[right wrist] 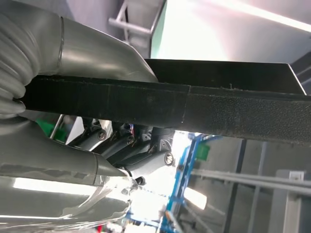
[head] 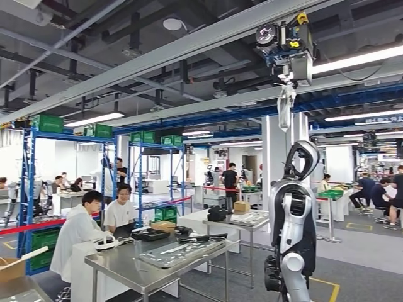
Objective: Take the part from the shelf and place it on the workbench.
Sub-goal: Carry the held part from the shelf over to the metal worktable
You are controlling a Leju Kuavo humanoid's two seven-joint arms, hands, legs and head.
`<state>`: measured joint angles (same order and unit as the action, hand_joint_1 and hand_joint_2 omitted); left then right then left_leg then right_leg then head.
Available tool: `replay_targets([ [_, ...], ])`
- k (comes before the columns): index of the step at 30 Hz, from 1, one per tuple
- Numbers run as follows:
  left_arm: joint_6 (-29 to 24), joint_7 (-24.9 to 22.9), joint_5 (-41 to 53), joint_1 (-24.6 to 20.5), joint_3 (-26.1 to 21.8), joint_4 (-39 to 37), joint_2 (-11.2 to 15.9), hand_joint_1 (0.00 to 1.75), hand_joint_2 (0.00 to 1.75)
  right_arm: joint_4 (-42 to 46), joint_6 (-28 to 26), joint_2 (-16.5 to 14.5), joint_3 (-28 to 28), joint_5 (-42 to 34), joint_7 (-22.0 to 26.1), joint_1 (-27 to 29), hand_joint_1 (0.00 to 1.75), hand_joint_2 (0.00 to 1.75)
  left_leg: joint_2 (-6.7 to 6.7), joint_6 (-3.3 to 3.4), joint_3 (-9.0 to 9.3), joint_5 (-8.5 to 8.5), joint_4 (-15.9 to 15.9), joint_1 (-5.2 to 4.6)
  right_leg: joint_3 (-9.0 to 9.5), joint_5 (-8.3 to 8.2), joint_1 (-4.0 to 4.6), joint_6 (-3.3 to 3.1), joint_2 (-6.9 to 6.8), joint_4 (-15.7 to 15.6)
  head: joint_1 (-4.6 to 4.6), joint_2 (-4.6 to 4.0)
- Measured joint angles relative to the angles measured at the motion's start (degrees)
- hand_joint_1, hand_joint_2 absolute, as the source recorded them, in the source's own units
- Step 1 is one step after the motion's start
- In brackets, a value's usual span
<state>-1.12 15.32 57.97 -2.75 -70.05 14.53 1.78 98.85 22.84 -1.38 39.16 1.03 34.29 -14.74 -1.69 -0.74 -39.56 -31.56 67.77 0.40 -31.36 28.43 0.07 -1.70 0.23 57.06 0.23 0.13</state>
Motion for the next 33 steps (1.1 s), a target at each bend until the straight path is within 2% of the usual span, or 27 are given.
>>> replay_targets([
  [1,0.0,0.0,0.0,-0.1,0.0,0.0,0.0,0.0,1.75,-0.1,0.0,0.0,0.1,0.0,0.0,0.0,1.75,1.75,0.52,-0.31,-1.71,-1.39,3.6,0.28,0.01,0.05,0.0,0.02,-0.84,0.0,0.01,0.0],
  [2,0.0,0.0,0.0,-0.1,0.0,0.0,-0.1,0.0,1.75,-0.3,0.0,0.0,0.2,0.0,0.0,0.1,1.75,1.75,0.82,-0.61,-2.83,-1.99,5.9,0.6,0.02,0.12,-0.02,0.09,-1.6,0.0,0.01,0.0],
  [3,0.0,0.0,0.0,0.0,0.0,0.0,-0.1,0.0,1.75,-0.4,0.0,0.0,0.3,0.0,0.0,0.1,1.75,1.75,1.06,-0.92,-2.9,-1.52,6.2,0.93,0.05,0.21,-0.05,0.21,-2.31,0.0,0.01,0.0],
  [4,0.0,0.0,0.0,0.0,0.0,0.0,-0.1,0.0,1.75,-0.4,0.1,0.0,0.3,0.0,0.0,0.1,1.75,1.75,1.47,-1.21,-1.68,-0.03,3.9,1.24,0.15,0.34,-0.1,0.41,-2.94,0.1,0.01,0.0],
  [6,0.0,-0.1,0.0,0.0,-0.1,0.0,-0.2,0.0,1.75,-0.4,0.1,0.0,0.4,0.0,0.0,0.1,1.75,1.75,3.65,-1.7,2.46,3.38,-3.7,1.48,0.42,0.79,-0.07,1.1,-4.07,0.3,0.01,0.0],
  [7,0.1,-0.1,0.0,-0.1,-0.2,0.0,-0.3,0.0,1.75,-0.4,0.1,0.0,0.4,-0.1,-0.1,0.0,1.75,1.75,4.63,-1.58,3.97,4.38,-6.6,1.42,0.53,1.02,0.02,1.51,-4.56,0.5,0.0,0.0],
  [8,0.1,-0.1,0.0,-0.2,-0.3,0.0,-0.3,0.0,1.75,-0.4,0.1,0.0,0.4,-0.1,-0.1,0.0,1.75,1.75,5.26,-1.28,4.7,4.68,-8.1,1.27,0.62,1.2,0.14,1.88,-5.01,0.6,-0.01,0.0],
  [9,0.2,-0.2,0.1,-0.2,-0.4,0.0,-0.4,0.0,1.75,-0.3,0.1,0.0,0.4,-0.2,-0.2,0.0,1.75,1.75,5.26,-0.81,4.71,4.5,-8.4,1.02,0.69,1.31,0.19,2.21,-5.46,0.6,-0.02,0.0],
  [10,0.2,-0.2,0.1,-0.2,-0.5,0.0,-0.4,0.0,1.75,-0.3,0.1,0.0,0.4,-0.3,-0.2,-0.1,1.75,1.75,4.62,-0.26,4.59,4.57,-8.5,0.93,0.84,1.36,0.09,2.51,-5.92,0.5,-0.03,0.0],
  [11,0.3,-0.1,0.2,0.0,-0.6,0.0,-0.4,0.0,1.75,-0.3,0.1,0.0,0.5,-0.4,-0.3,-0.1,1.75,1.75,4.12,0.17,4.56,4.62,-8.5,0.86,0.97,1.59,-0.12,2.87,-5.9,0.6,-0.02,0.0],
  [13,0.3,-0.1,0.2,0.1,-0.7,0.0,-0.3,0.0,1.75,-0.2,0.1,0.0,0.5,-0.6,-0.3,-0.1,1.75,1.75,3.14,1.0,4.58,4.78,-8.7,0.8,0.32,3.4,-0.55,3.33,-3.91,2.6,-0.02,0.0],
  [15,0.3,0.0,0.2,-0.1,-0.8,0.0,-0.3,0.0,1.75,0.0,0.1,0.0,0.5,-0.7,-0.3,0.0,1.75,1.75,2.0,1.61,4.56,4.87,-8.7,0.6,-2.69,7.12,-0.68,3.27,-1.31,9.4,-0.01,0.0],
  [16,0.3,0.0,0.2,-0.2,-0.9,0.0,-0.3,0.0,1.75,0.0,0.1,0.0,0.5,-0.8,-0.3,0.1,1.75,1.75,1.35,1.82,4.55,4.89,-8.7,0.4,-4.64,8.74,-0.64,3.13,-0.79,13.5,-0.01,0.0],
  [17,0.3,0.0,0.2,-0.2,-0.9,0.0,-0.3,0.0,1.75,0.0,0.2,0.1,0.5,-0.8,-0.3,0.1,1.75,1.75,0.64,1.95,4.56,4.9,-8.7,0.16,-6.25,9.52,-0.56,2.93,-0.55,16.5,-0.01,0.0],
  [18,0.4,0.0,0.2,-0.2,-0.9,0.0,-0.3,0.0,1.75,0.0,0.2,0.1,0.5,-0.8,-0.3,0.2,1.75,1.75,-0.09,2.04,4.59,4.92,-8.7,-0.07,-7.01,9.19,-0.42,2.64,-0.42,17.6,-0.01,0.0],
  [19,0.4,0.0,0.2,-0.1,-1.0,0.0,-0.3,0.0,1.75,0.0,0.2,0.1,0.5,-0.8,-0.3,0.2,1.75,1.75,-0.85,2.09,4.64,4.93,-8.7,-0.24,-6.69,7.72,-0.21,2.25,-0.19,16.3,-0.01,0.0],
  [20,0.4,0.0,0.2,-0.1,-1.0,0.0,-0.3,0.0,1.75,0.0,0.2,0.1,0.5,-0.8,-0.3,0.2,1.75,1.75,-1.64,2.11,4.72,4.95,-8.7,-0.35,-5.45,5.43,0.08,1.76,0.38,13.0,-0.01,0.0],
  [22,0.4,0.0,0.2,-0.1,-1.0,0.0,-0.6,0.0,1.75,0.1,0.3,0.1,0.5,-0.8,-0.3,0.2,1.75,1.75,-3.03,2.07,4.69,5.01,-8.6,-0.34,-2.44,1.32,0.5,0.77,3.2,5.4,-0.01,0.0],
  [23,0.4,0.0,0.2,-0.2,-1.0,0.0,-0.7,0.0,1.75,0.1,0.4,0.1,0.6,-0.8,-0.3,0.1,1.75,1.75,-3.63,1.96,4.52,5.09,-8.6,-0.21,-1.49,0.35,0.66,0.52,4.35,2.9,-0.01,0.01],
  [24,0.4,0.1,0.2,-0.2,-1.1,0.0,-0.8,0.0,1.75,0.1,0.4,0.1,0.6,-0.8,-0.3,0.1,1.75,1.75,-4.21,1.76,4.29,5.22,-8.7,-0.04,-1.1,0.14,0.71,0.39,5.03,1.8,-0.02,0.01],
  [26,0.5,0.1,0.2,0.0,-1.2,0.0,-0.8,0.0,1.75,0.3,0.5,0.0,0.6,-0.9,-0.3,0.0,1.75,1.75,-5.3,1.25,3.99,5.46,-8.8,0.17,-0.73,0.11,0.64,0.39,4.08,1.0,-0.04,0.01],
  [27,0.5,0.1,0.2,0.1,-1.2,0.0,-0.8,0.0,1.75,0.3,0.6,-0.1,0.6,-1.0,-0.3,0.0,1.75,1.75,-5.08,1.05,3.85,5.31,-8.7,0.08,-0.51,-0.05,0.5,0.3,3.39,0.6,-0.05,0.0],
  [29,0.5,0.2,0.2,0.1,-1.3,0.0,-0.8,0.0,1.75,0.5,0.6,-0.4,0.6,-1.1,-0.3,-0.1,1.75,1.75,-2.68,0.62,2.49,3.24,-5.8,-0.11,-0.02,-0.4,0.21,0.11,1.76,-0.3,-0.04,0.0],
  [31,0.5,0.2,0.2,-0.1,-1.3,0.0,-0.8,0.0,1.75,0.5,0.7,-0.4,0.6,-1.1,-0.4,0.0,1.75,1.75,-0.02,-0.02,-0.74,-0.32,1.0,0.1,0.13,-0.4,0.22,0.04,0.03,-0.5,-0.04,0.0],
  [32,0.5,0.3,0.2,-0.2,-1.4,0.0,-0.8,0.0,1.75,0.5,0.7,-0.4,0.6,-1.2,-0.4,0.0,1.75,1.75,0.49,-0.36,-2.26,-1.49,4.2,0.36,0.12,-0.36,0.2,0.06,-0.82,-0.5,-0.03,0.0],
  [33,0.6,0.3,0.2,-0.2,-1.4,0.0,-0.8,0.0,1.75,0.5,0.8,-0.4,0.6,-1.2,-0.4,0.0,1.75,1.75,0.83,-0.7,-3.08,-1.78,6.0,0.67,0.11,-0.29,0.17,0.14,-1.63,-0.5,-0.03,0.0],
])
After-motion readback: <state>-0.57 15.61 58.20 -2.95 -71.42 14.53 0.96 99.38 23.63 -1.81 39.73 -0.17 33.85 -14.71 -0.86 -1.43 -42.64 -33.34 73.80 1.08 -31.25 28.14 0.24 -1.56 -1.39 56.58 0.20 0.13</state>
